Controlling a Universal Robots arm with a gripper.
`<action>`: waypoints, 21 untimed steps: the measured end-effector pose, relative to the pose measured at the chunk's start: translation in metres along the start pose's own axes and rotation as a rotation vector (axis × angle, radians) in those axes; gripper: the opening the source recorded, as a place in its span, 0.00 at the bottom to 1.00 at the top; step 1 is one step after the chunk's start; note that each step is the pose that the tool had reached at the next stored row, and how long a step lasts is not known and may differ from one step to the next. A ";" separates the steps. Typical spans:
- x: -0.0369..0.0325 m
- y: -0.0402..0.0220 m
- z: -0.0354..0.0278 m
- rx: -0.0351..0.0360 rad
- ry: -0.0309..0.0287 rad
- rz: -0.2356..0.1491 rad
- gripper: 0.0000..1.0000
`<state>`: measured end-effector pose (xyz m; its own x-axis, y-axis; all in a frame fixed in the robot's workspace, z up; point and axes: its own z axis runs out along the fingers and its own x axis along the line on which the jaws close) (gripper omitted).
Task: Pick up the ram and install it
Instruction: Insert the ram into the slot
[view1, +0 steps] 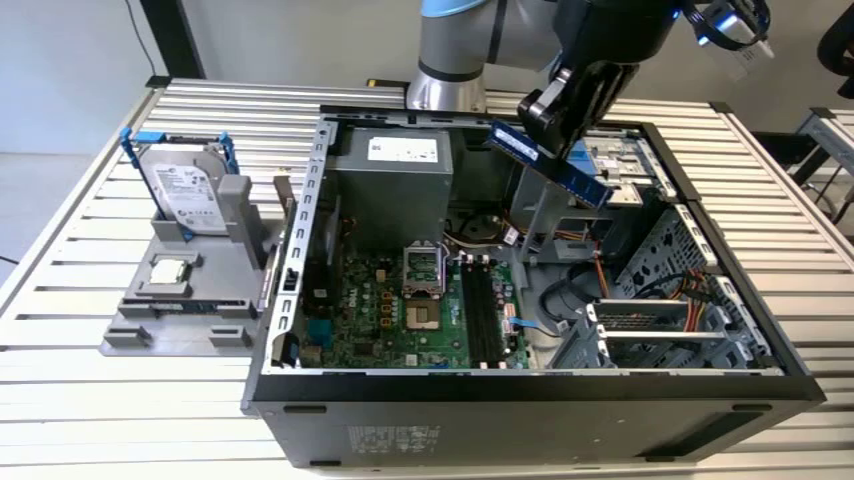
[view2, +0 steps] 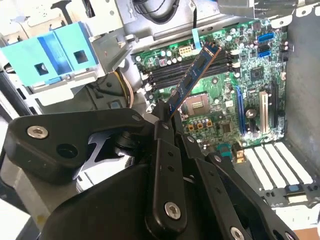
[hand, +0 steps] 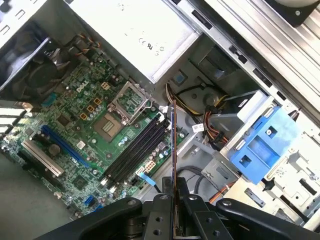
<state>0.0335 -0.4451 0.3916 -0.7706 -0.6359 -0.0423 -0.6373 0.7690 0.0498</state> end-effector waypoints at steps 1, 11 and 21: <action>0.0000 -0.0001 0.0000 0.0005 -0.0006 0.011 0.00; 0.0004 -0.0005 0.0000 0.0056 -0.0066 0.132 0.00; 0.0008 -0.0010 -0.0001 0.0107 -0.0127 0.254 0.00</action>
<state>0.0335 -0.4465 0.3916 -0.9057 -0.4217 -0.0424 -0.4235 0.9045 0.0499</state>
